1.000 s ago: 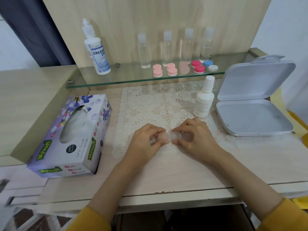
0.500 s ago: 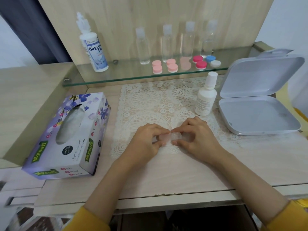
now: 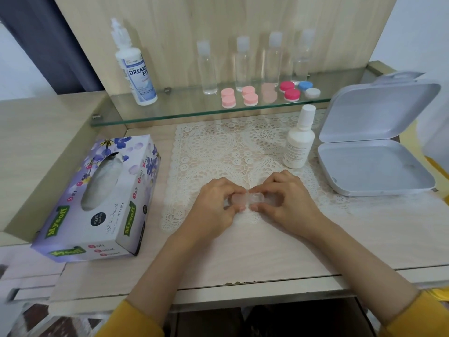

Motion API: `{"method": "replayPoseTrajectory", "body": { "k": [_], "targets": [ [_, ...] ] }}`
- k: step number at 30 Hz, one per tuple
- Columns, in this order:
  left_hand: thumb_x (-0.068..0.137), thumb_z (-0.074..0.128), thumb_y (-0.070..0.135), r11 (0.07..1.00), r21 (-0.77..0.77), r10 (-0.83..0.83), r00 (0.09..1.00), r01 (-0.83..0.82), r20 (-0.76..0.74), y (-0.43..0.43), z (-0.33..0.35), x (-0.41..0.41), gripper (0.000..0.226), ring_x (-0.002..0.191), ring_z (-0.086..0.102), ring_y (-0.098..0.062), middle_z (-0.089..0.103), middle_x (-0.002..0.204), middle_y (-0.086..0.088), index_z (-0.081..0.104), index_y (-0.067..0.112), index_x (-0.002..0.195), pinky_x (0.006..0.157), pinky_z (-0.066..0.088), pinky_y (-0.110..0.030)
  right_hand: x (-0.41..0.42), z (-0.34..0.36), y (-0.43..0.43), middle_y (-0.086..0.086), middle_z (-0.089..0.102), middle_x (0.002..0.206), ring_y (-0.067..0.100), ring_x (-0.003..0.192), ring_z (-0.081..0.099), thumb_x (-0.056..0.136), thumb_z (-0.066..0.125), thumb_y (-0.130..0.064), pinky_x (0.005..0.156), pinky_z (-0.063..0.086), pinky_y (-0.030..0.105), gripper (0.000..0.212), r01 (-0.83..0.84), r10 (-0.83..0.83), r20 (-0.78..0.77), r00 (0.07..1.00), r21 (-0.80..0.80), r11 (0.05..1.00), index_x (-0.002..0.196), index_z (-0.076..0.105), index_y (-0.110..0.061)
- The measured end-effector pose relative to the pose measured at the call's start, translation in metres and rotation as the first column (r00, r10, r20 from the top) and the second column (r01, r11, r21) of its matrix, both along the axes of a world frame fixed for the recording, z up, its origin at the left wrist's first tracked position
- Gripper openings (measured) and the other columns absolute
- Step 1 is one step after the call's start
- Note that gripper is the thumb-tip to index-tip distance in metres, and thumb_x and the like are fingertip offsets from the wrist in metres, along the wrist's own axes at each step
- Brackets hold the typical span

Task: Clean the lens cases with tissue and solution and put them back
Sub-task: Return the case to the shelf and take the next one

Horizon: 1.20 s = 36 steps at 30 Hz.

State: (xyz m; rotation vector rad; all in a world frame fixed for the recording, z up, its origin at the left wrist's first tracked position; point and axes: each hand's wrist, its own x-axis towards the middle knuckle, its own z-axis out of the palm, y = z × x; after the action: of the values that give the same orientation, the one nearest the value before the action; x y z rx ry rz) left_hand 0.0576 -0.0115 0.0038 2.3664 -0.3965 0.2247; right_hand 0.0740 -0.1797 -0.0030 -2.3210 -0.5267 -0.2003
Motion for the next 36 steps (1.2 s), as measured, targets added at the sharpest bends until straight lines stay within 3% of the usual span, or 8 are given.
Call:
{"method": "replayPoseTrajectory", "body": {
  "k": [4, 11, 15, 21, 23, 26, 31, 36],
  "targets": [
    [0.063, 0.083, 0.02, 0.989, -0.089, 0.123, 0.991, -0.118, 0.046, -0.002, -0.005, -0.002, 0.031, 0.072, 0.052, 0.002, 0.057, 0.084, 0.004, 0.07, 0.008, 0.088, 0.071, 0.037, -0.004, 0.001, 0.0, 0.0, -0.005, 0.056, 0.076, 0.019, 0.081, 0.05, 0.063, 0.067, -0.041, 0.079, 0.031, 0.03, 0.034, 0.003, -0.003, -0.003, 1.0, -0.016, 1.0, 0.09, 0.074, -0.023],
    [0.066, 0.08, 0.015, 0.995, -0.068, 0.083, 0.995, -0.079, 0.063, -0.001, -0.003, -0.001, 0.025, 0.078, 0.056, -0.011, 0.058, 0.082, 0.004, 0.073, 0.008, 0.089, 0.072, 0.039, -0.01, 0.002, -0.002, -0.001, -0.004, 0.058, 0.075, 0.022, 0.078, 0.053, 0.063, 0.066, -0.047, 0.079, 0.038, 0.036, 0.037, -0.013, 0.014, 0.016, 1.0, -0.023, 1.0, 0.091, 0.074, -0.024],
    [0.065, 0.081, 0.014, 0.984, -0.148, 0.112, 0.993, -0.104, 0.044, 0.0, -0.006, -0.004, 0.029, 0.073, 0.054, -0.001, 0.055, 0.079, 0.008, 0.072, 0.007, 0.091, 0.072, 0.039, -0.004, 0.003, 0.003, -0.004, -0.003, 0.061, 0.083, 0.017, 0.084, 0.05, 0.067, 0.073, -0.04, 0.081, 0.036, 0.032, 0.036, -0.027, 0.027, -0.001, 1.0, -0.055, 0.998, 0.098, 0.072, -0.022],
    [0.065, 0.081, 0.018, 0.97, -0.213, 0.117, 0.993, -0.119, -0.023, 0.003, -0.01, -0.004, 0.036, 0.076, 0.055, 0.008, 0.056, 0.085, 0.011, 0.071, 0.011, 0.099, 0.073, 0.037, -0.002, 0.002, 0.02, -0.021, -0.008, 0.057, 0.097, 0.011, 0.097, 0.048, 0.066, 0.08, -0.033, 0.086, 0.034, 0.023, 0.058, -0.029, 0.014, -0.09, 0.996, -0.168, 0.985, 0.119, 0.061, -0.019],
    [0.066, 0.081, 0.018, 0.973, -0.206, 0.098, 0.994, -0.104, -0.038, 0.004, -0.01, -0.005, 0.04, 0.077, 0.055, 0.006, 0.059, 0.089, 0.006, 0.069, 0.011, 0.104, 0.075, 0.036, -0.002, 0.001, 0.021, -0.027, -0.009, 0.056, 0.096, 0.006, 0.089, 0.047, 0.067, 0.079, -0.031, 0.08, 0.032, 0.021, 0.051, -0.021, 0.004, -0.079, 0.997, -0.221, 0.975, 0.115, 0.064, -0.02],
    [0.069, 0.079, 0.015, 0.978, -0.194, 0.067, 0.996, -0.077, -0.056, 0.007, -0.011, -0.005, 0.041, 0.083, 0.055, 0.004, 0.06, 0.094, 0.001, 0.067, 0.011, 0.108, 0.076, 0.035, -0.002, -0.001, 0.018, -0.031, -0.015, 0.053, 0.085, -0.004, 0.067, 0.045, 0.073, 0.072, -0.011, 0.07, 0.035, 0.019, 0.027, -0.027, 0.017, -0.051, 0.999, -0.195, 0.98, 0.098, 0.072, -0.02],
    [0.072, 0.076, 0.013, 0.978, -0.198, 0.06, 0.996, -0.071, -0.059, 0.007, -0.011, -0.005, 0.037, 0.081, 0.055, 0.006, 0.059, 0.092, 0.004, 0.068, 0.012, 0.108, 0.078, 0.036, -0.003, -0.003, 0.019, -0.027, 0.0, 0.054, 0.092, 0.0, 0.062, 0.038, 0.077, 0.059, 0.001, 0.067, 0.035, 0.022, 0.035, -0.012, -0.001, -0.039, 0.999, -0.312, 0.95, 0.107, 0.068, -0.015],
    [0.073, 0.076, 0.014, 0.983, -0.175, 0.058, 0.998, -0.063, -0.034, 0.007, -0.011, -0.007, 0.035, 0.083, 0.055, 0.001, 0.06, 0.092, 0.003, 0.068, 0.013, 0.107, 0.076, 0.035, -0.002, -0.002, 0.032, -0.018, 0.001, 0.053, 0.095, 0.008, 0.062, 0.051, 0.078, 0.061, 0.003, 0.064, 0.04, 0.017, 0.029, -0.056, 0.044, -0.063, 0.997, -0.195, 0.979, 0.103, 0.069, -0.01]
  ]
}}
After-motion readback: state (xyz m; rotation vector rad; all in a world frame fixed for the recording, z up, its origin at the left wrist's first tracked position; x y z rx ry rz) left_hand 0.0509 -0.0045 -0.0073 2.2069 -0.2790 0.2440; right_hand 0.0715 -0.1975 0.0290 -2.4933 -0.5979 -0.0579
